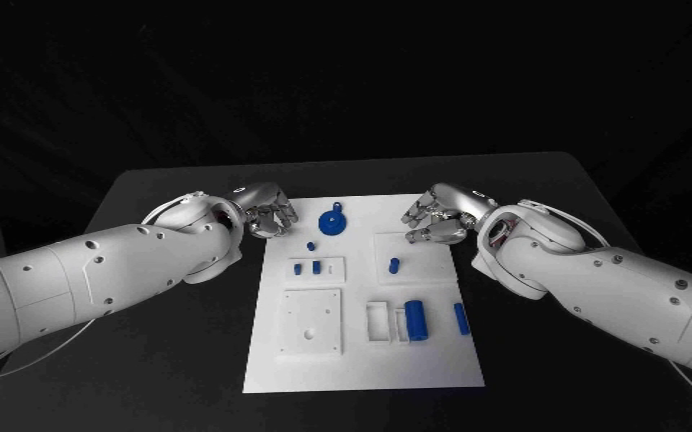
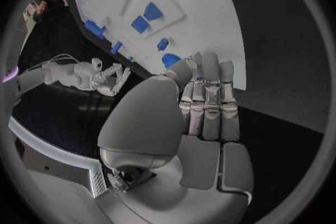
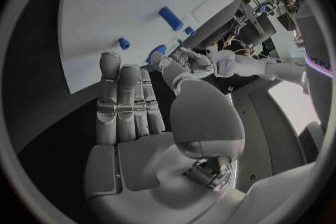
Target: Assemble the parts on the task board
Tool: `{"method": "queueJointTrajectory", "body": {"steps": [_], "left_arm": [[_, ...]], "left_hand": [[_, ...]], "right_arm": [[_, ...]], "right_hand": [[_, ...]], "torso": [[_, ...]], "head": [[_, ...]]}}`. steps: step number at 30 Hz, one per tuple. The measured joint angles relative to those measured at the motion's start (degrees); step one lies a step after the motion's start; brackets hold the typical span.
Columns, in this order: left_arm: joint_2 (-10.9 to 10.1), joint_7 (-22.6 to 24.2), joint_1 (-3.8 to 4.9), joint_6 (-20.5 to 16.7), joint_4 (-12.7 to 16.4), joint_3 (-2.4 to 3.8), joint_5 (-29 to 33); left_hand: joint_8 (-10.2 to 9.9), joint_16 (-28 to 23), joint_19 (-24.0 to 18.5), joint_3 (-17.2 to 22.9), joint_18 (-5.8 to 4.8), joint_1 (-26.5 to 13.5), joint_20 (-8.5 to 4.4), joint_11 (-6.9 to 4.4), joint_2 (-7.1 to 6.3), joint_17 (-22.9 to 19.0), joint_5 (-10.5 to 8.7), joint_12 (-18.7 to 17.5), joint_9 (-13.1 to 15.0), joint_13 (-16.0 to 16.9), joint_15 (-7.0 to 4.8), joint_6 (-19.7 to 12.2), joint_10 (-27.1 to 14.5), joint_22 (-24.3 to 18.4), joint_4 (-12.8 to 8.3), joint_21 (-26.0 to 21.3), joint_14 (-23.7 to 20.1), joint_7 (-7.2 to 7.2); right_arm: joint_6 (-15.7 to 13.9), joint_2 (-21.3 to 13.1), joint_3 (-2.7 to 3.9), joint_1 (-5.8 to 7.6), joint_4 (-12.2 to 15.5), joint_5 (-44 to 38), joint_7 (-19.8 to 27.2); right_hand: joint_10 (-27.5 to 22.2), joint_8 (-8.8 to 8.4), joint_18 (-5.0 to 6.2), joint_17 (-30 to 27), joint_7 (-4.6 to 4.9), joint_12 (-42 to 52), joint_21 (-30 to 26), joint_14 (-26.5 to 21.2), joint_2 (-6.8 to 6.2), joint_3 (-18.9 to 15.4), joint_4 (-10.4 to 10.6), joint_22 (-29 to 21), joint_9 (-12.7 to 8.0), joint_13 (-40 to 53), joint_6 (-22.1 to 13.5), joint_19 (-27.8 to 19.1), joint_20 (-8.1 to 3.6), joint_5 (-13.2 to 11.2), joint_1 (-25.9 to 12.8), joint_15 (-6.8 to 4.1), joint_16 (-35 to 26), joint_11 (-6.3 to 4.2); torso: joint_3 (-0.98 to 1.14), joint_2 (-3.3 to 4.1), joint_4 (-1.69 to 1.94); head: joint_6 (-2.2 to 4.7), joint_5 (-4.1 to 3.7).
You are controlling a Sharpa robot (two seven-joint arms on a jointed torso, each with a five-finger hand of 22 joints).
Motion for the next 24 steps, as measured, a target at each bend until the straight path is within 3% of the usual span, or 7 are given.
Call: {"method": "queueJointTrajectory", "body": {"steps": [2, 4, 8, 11, 14, 16, 24], "left_arm": [[-0.4, 1.1, 0.04, -1.8, -0.3, 0.17, 4.7], [-0.7, 2.2, 0.05, -3.1, -0.5, 0.28, 9.2], [-1.4, 4.9, 0.05, -5.3, -0.6, 0.42, 18.9], [-1.9, 7.1, 0.05, -6.2, -0.4, 0.5, 25.4], [-2.3, 8.8, 0.06, -6.9, 0.0, 0.55, 30.2], [-2.5, 9.7, 0.06, -7.1, 0.2, 0.57, 32.5], [-2.8, 12.0, 0.07, -7.7, 0.9, 0.59, 38.0]], "left_hand": [[0.0, -4.1, -0.5, 0.2, 0.21, -0.1, 0.49, 0.0, 0.1, -1.6, 0.0, 0.0, 0.0, 0.0, 0.11, 0.4, 0.0, -0.8, 0.2, -1.7, -0.1, 0.41], [0.0, -8.1, -1.2, 0.2, -0.96, -0.9, 0.77, 0.0, 0.25, -3.1, 0.0, 0.0, 0.0, 0.0, 0.32, 0.5, 0.0, -1.8, 0.2, -3.6, -0.3, 0.49], [0.0, -16.0, -2.0, 0.0, -0.97, -1.3, 1.4, 0.19, 0.74, -5.6, 0.0, 0.0, 0.0, 0.0, 1.5, 0.3, -0.2, -4.3, 0.8, -7.5, 0.2, 0.69], [0.0, -23.3, -2.5, -0.4, -0.97, -1.4, 1.85, 0.24, 0.76, -6.4, 0.0, 0.0, 0.0, 0.0, 1.98, 0.3, -0.2, -6.4, 1.2, -10.9, 1.4, 0.69], [0.0, -28.1, -3.2, -0.4, -1.61, -1.4, 2.61, 0.61, 0.84, -6.4, 0.0, 0.0, 0.0, 0.0, 2.74, 0.1, -0.6, -7.8, 1.2, -13.1, 1.1, 0.89], [0.0, -31.0, -3.0, -0.6, -1.61, -1.6, 2.88, 0.61, 0.98, -6.4, 0.0, 0.0, 0.0, 0.0, 3.25, 0.1, -0.6, -8.6, 1.3, -14.2, 1.8, 0.89], [0.0, -38.5, -1.7, -1.9, -1.6, -1.6, 3.15, 0.61, 0.98, -5.8, -0.01, 0.0, 0.0, 0.0, 3.07, 0.1, -0.6, -8.7, 1.1, -17.3, 5.8, 0.89]], "right_arm": [[1.0, 0.0, 0.0, -0.01, 0.3, -2.6, -0.9], [1.7, 0.1, -0.01, -0.03, 0.4, -4.7, -1.7], [2.7, 0.2, -0.07, -0.07, 0.5, -8.6, -3.3], [3.2, 0.3, -0.32, -0.08, 0.5, -11.1, -4.4], [3.5, 0.4, -0.57, -0.1, 0.5, -12.9, -5.3], [3.6, 0.5, -0.73, -0.11, 0.5, -13.8, -5.8], [3.8, 1.0, -1.93, -0.05, 0.2, -16.1, -7.1]], "right_hand": [[-0.2, 0.0, 0.01, -0.1, 0.01, 0.0, 0.0, 0.0, -0.22, -0.6, 0.2, 0.0, 0.0, 0.0, 0.0, 0.0, 0.0, -0.9, 0.2, 0.0, 0.0, 0.18], [-0.2, 0.0, 0.02, -0.2, 0.01, 0.0, 0.0, 0.0, -0.53, -1.1, 0.6, 0.0, 0.0, 0.0, 0.0, 0.0, 0.0, -1.7, 0.5, 0.0, 0.0, 0.18], [-0.4, 0.0, 0.03, -0.4, 0.0, 0.0, 0.0, 0.0, -0.56, -1.0, 0.7, 0.0, 0.0, 0.0, 0.0, 0.0, 0.0, -3.1, 0.8, 0.0, 0.0, 0.38], [-0.6, 0.0, 0.04, -0.7, 0.0, 0.0, 0.0, 0.0, -0.89, 0.3, 1.3, 0.0, 0.0, -0.1, 0.0, 0.0, 0.0, -4.4, 1.3, 0.0, 0.0, 0.19], [-0.6, 0.0, 0.04, -0.9, 0.0, 0.0, 0.0, 0.0, -1.34, 2.1, 1.9, 0.0, 0.0, 0.0, 0.0, 0.0, 0.0, -5.1, 1.8, 0.0, 0.0, 0.19], [-0.6, 0.0, 0.05, -1.0, 0.0, 0.0, 0.0, 0.0, -1.66, 3.0, 2.3, 0.0, 0.0, 0.0, 0.0, 0.0, 0.0, -5.3, 1.9, 0.0, 0.0, 0.19], [-0.6, -0.02, 0.06, -1.0, 0.08, 0.0, 1.0, 0.0, -1.64, 7.2, 2.4, 0.0, 0.0, 0.0, 0.2, 0.0, 0.0, -8.7, 2.1, -0.01, 0.3, 0.19]], "torso": [[0.0, 0.0, 0.01], [0.0, 0.0, 0.03], [-0.06, 0.0, 0.04], [-0.1, 0.0, 0.04], [-0.1, 0.01, 0.07], [-0.1, 0.01, 0.08], [-0.1, 0.04, 0.04]], "head": [[0.02, -0.06], [0.06, -0.1], [0.12, -0.16], [0.13, -0.16], [0.03, -0.15], [0.01, -0.14], [-0.05, -0.14]]}}
